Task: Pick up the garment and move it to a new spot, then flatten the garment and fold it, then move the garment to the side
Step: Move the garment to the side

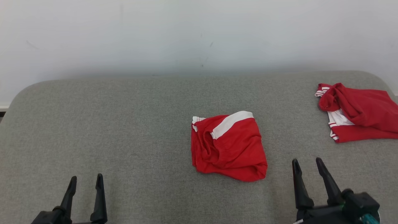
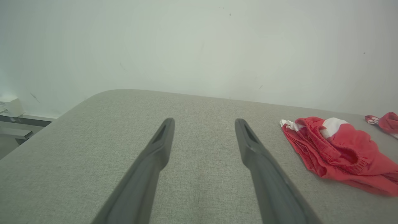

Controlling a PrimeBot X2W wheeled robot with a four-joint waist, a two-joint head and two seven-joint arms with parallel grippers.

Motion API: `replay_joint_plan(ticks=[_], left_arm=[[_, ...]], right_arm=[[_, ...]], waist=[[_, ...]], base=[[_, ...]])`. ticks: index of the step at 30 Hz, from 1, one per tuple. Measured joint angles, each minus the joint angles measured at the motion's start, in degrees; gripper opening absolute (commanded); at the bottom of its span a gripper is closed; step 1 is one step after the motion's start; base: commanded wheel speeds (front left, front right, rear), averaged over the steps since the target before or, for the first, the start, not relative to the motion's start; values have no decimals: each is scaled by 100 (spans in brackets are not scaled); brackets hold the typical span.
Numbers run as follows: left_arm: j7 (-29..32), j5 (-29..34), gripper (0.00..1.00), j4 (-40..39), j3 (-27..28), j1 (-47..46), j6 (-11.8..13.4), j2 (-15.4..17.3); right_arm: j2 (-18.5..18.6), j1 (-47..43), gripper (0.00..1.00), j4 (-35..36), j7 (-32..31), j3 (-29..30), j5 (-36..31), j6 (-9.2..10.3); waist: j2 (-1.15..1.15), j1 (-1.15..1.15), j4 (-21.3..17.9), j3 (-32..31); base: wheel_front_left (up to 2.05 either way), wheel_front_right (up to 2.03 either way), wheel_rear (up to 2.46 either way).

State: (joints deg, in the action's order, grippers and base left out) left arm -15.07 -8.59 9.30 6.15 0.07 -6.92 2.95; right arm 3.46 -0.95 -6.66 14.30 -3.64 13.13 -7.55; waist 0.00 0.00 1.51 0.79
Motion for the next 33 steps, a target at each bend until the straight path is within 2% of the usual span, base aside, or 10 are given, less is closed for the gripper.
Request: replay_joint_plan(ticks=[6,12,20,33], left_arm=[[0,-9,100,1,-45,-55,0,-1],[0,-55,100,-7,-109,-172,0,-1],[0,-118,100,52,-192,-414,-13,2],[0,-167,100,38,-210,-613,-15,0]], right_arm=[[151,699,100,-186,-138,-91,-12,0],[289,1706,100,-821,-581,-158,-121,0],[327,2820,100,-2119,-1163,-172,-207,0],[355,3446,100,-4239,-1117,-97,-260,0]], waist=[[0,0,74,96],[0,0,204,263],[0,1,463,522],[0,1,760,895]], base=[[0,0,0],[0,0,0],[0,0,0],[0,0,0]])
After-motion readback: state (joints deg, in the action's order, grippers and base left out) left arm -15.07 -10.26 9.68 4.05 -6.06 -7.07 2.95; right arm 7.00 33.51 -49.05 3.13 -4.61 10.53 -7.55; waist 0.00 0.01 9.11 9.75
